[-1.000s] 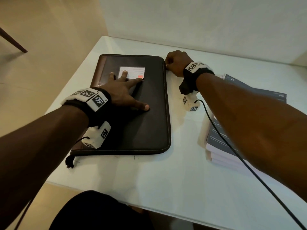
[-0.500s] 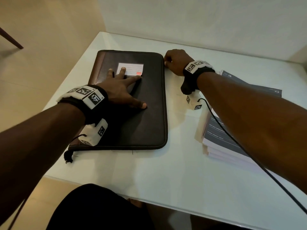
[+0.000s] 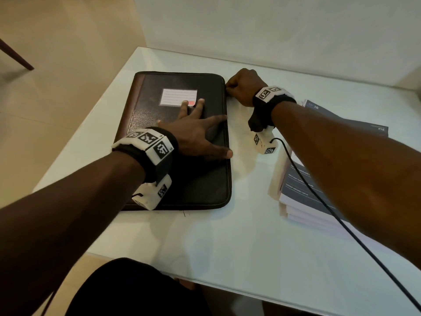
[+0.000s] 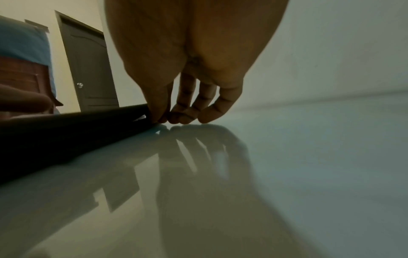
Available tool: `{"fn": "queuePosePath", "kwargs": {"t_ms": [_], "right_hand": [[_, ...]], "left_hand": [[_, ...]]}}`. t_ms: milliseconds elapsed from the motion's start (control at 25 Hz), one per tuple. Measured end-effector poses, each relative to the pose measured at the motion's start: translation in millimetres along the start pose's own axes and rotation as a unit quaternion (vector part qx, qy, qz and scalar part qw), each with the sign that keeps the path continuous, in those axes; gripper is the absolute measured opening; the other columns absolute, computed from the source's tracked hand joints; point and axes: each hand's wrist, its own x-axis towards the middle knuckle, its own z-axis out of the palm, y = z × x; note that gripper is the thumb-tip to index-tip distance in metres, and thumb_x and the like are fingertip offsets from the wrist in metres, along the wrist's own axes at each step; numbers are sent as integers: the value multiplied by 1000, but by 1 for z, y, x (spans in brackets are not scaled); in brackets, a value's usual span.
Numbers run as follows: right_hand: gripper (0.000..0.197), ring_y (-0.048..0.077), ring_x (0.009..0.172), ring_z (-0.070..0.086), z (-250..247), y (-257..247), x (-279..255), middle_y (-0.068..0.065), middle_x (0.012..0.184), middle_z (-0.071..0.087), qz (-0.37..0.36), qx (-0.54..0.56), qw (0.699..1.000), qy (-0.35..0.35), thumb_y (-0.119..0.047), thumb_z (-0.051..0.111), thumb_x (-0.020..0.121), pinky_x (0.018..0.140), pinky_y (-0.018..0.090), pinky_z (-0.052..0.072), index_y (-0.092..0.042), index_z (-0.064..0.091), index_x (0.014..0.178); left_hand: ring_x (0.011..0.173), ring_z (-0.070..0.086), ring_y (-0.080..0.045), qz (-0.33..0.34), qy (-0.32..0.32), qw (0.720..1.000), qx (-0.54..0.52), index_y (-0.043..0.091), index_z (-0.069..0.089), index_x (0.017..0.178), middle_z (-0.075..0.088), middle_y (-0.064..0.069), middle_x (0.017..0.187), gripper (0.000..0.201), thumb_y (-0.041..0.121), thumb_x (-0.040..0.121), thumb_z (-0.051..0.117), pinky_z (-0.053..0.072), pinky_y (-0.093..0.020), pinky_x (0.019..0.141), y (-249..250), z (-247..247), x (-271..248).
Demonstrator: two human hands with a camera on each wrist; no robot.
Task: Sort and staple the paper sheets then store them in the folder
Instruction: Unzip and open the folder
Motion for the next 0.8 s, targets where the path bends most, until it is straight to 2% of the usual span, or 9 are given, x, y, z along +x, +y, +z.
{"fn": "queuePosePath", "kwargs": {"t_ms": [160,280,320,440,480,560,640,720,800], "right_hand": [[17,17,88,73,-3,0,0,6,96,78,78,109,990,49,-16,75,87,77,19,57,-12,80,102],[18,12,80,73,-4,-2,5,3,95,77,125,176,975,54,-8,76,84,60,10,52,-12,80,101],[22,13,85,74,-5,-4,4,2,99,77,120,178,976,36,-7,74,85,63,11,53,-13,78,106],[39,21,115,68,-9,-8,3,2,129,69,87,110,989,-40,-3,67,91,99,29,53,-14,68,129],[41,23,119,66,-9,-9,4,4,134,67,81,88,992,-47,-3,66,92,104,34,51,-12,66,132],[37,21,109,69,-10,-4,9,8,132,67,120,167,978,-43,-9,66,92,98,36,56,-10,66,129],[33,16,94,68,-7,-3,13,8,119,69,156,262,952,-3,-15,65,91,86,31,61,-12,68,124],[20,20,95,68,-7,-4,13,6,108,70,113,195,974,-26,-16,64,92,85,27,56,-14,70,112],[19,29,101,68,-3,-7,12,9,108,73,46,81,994,-61,-15,60,94,82,27,45,-10,73,108]], "left_hand": [[151,-28,-43,25,15,999,26,55,42,139,-23,4,169,73,89,75,55,7,-90,104,30,8,1],[152,-24,-44,24,37,999,22,44,45,134,-19,2,170,64,77,82,61,16,-89,103,36,8,1],[152,-23,-45,26,42,999,20,42,44,135,-18,1,170,64,75,83,62,17,-88,104,35,7,1],[153,-20,-44,35,60,998,11,41,45,130,-13,0,171,56,69,86,64,21,-85,105,33,5,0],[154,-19,-44,37,66,997,8,41,45,129,-11,0,171,55,68,85,65,22,-85,105,31,5,1],[155,-16,-43,38,83,996,-4,43,40,133,-7,1,171,61,67,84,67,22,-85,106,29,8,1],[156,-12,-41,31,107,994,-25,40,29,147,-2,2,171,82,65,81,70,23,-82,108,28,10,1],[157,-11,-35,9,113,993,-32,27,14,159,-3,2,172,104,65,80,72,24,-77,113,28,11,3],[158,-11,-32,-2,109,994,-22,17,8,162,-6,2,172,113,65,81,70,25,-73,115,26,12,5]]}}
